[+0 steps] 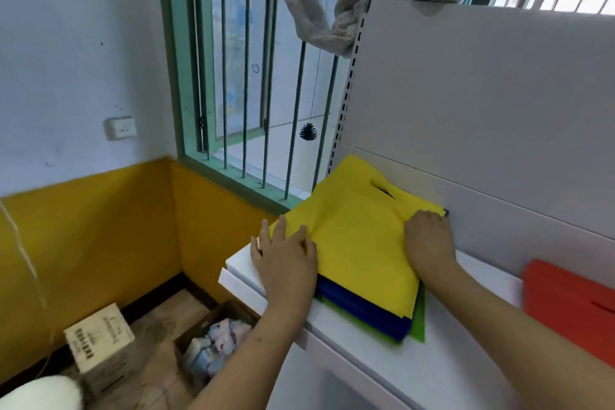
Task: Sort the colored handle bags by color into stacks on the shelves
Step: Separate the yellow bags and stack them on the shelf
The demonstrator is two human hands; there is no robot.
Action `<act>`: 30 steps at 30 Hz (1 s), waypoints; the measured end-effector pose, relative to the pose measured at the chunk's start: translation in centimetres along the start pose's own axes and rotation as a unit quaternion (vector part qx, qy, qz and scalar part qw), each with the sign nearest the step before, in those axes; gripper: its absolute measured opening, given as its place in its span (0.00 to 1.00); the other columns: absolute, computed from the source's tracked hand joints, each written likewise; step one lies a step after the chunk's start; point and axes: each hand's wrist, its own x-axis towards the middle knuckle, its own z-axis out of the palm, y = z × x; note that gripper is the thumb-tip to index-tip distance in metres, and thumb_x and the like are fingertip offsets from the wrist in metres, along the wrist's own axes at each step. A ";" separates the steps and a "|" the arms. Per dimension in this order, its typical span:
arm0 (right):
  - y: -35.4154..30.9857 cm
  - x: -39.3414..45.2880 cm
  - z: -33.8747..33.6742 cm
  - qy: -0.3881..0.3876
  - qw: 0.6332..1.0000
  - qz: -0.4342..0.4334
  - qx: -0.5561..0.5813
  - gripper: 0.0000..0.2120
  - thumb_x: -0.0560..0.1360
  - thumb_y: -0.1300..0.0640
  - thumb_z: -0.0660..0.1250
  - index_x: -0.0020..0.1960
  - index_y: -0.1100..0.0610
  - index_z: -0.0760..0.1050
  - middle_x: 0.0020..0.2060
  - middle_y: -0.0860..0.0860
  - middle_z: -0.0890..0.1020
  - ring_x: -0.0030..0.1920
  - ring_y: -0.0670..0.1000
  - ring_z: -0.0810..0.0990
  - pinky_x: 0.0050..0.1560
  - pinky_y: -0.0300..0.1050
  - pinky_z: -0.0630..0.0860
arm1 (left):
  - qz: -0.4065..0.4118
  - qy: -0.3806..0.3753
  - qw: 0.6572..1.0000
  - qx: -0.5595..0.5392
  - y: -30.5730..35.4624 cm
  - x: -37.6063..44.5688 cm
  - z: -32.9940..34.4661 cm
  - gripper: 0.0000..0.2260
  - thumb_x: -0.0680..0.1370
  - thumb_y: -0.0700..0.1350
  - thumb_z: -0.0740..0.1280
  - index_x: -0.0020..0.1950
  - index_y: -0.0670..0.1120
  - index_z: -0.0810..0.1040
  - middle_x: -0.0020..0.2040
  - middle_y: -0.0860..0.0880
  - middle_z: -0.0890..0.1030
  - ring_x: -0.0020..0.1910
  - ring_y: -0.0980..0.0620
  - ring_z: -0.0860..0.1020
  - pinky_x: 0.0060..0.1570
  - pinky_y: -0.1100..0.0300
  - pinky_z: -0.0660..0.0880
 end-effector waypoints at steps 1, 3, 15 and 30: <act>0.3 0.3 0.6 0.009 1.000 -0.009 0.018 0.09 0.63 0.68 0.74 0.31 0.58 0.76 0.32 0.56 0.77 0.34 0.56 0.77 0.36 0.47 0.71 | 0.005 -0.002 1.000 -0.001 -0.1 0.0 0.1 0.14 0.81 0.52 0.60 0.63 0.55 0.81 0.75 0.49 0.68 0.78 0.45 0.55 0.76 0.43 0.49; 1.2 0.7 1.9 -0.007 0.996 -0.014 0.082 0.15 0.53 0.73 0.77 0.25 0.61 0.71 0.25 0.58 0.73 0.26 0.57 0.75 0.27 0.45 0.68 | 0.014 -0.010 1.000 0.007 -0.3 -0.1 0.0 0.14 0.81 0.51 0.60 0.62 0.55 0.82 0.75 0.47 0.68 0.78 0.44 0.53 0.76 0.43 0.46; 12.7 -14.3 -3.5 0.143 0.922 0.221 0.284 0.14 0.80 0.53 0.58 0.43 0.57 0.79 0.44 0.59 0.83 0.46 0.61 0.79 0.37 0.47 0.63 | 0.058 -0.163 0.939 -0.296 8.9 -3.8 -5.5 0.17 0.83 0.52 0.57 0.70 0.51 0.75 0.75 0.46 0.68 0.73 0.48 0.66 0.68 0.54 0.65; 35.7 -42.8 -3.0 0.266 0.773 0.474 0.327 0.20 0.82 0.51 0.58 0.35 0.59 0.73 0.28 0.48 0.73 0.30 0.47 0.67 0.31 0.44 0.59 | 0.285 -0.342 0.833 -0.328 32.0 -28.8 -1.5 0.16 0.80 0.44 0.62 0.32 0.43 0.69 0.28 0.47 0.67 0.30 0.50 0.63 0.32 0.56 0.57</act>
